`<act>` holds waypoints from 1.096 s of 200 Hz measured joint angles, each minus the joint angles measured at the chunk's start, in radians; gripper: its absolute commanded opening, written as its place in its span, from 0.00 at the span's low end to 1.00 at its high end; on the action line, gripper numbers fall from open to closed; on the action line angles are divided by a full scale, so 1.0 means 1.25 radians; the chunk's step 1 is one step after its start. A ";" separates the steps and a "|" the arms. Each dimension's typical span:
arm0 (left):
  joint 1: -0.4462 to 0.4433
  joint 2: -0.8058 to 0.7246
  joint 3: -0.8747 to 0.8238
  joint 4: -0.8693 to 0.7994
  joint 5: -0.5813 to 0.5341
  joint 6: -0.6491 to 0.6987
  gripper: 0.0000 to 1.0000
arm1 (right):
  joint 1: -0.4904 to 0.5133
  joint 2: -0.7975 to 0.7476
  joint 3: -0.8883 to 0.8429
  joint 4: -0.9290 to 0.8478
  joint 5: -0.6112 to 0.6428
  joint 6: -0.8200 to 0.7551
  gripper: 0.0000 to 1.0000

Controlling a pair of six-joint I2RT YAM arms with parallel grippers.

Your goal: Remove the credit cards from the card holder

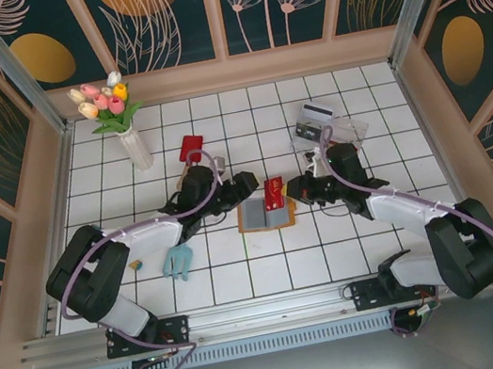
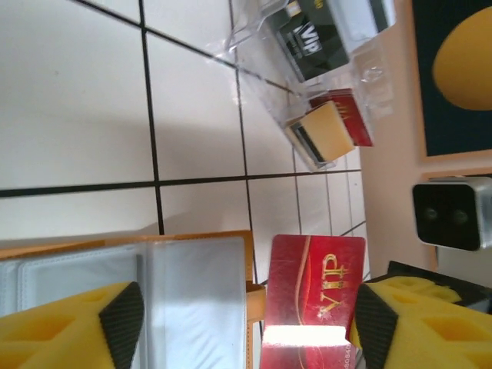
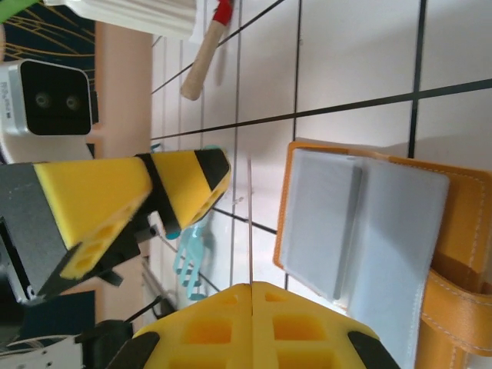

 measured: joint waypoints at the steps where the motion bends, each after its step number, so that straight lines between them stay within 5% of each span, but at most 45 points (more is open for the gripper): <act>1: 0.001 -0.001 -0.001 0.002 0.002 0.001 0.83 | -0.001 0.001 0.000 0.001 -0.002 0.000 0.00; 42: 0.025 -0.026 -0.023 0.102 0.106 0.000 0.88 | -0.031 0.040 0.000 0.077 -0.106 0.032 0.00; 98: 0.033 -0.019 -0.015 0.154 0.172 -0.003 0.82 | -0.055 0.040 0.027 0.144 -0.197 0.077 0.00; 163: 0.034 0.049 -0.002 0.305 0.241 -0.109 0.35 | -0.057 0.035 0.035 0.208 -0.239 0.138 0.00; 192: 0.034 0.049 -0.002 0.390 0.256 -0.158 0.01 | -0.057 0.035 0.035 0.244 -0.245 0.163 0.00; 198: 0.035 0.049 -0.002 0.403 0.257 -0.166 0.00 | -0.057 0.035 0.035 0.252 -0.246 0.168 0.00; 219: 0.037 0.049 -0.002 0.421 0.258 -0.184 0.00 | -0.057 0.035 0.035 0.279 -0.248 0.192 0.25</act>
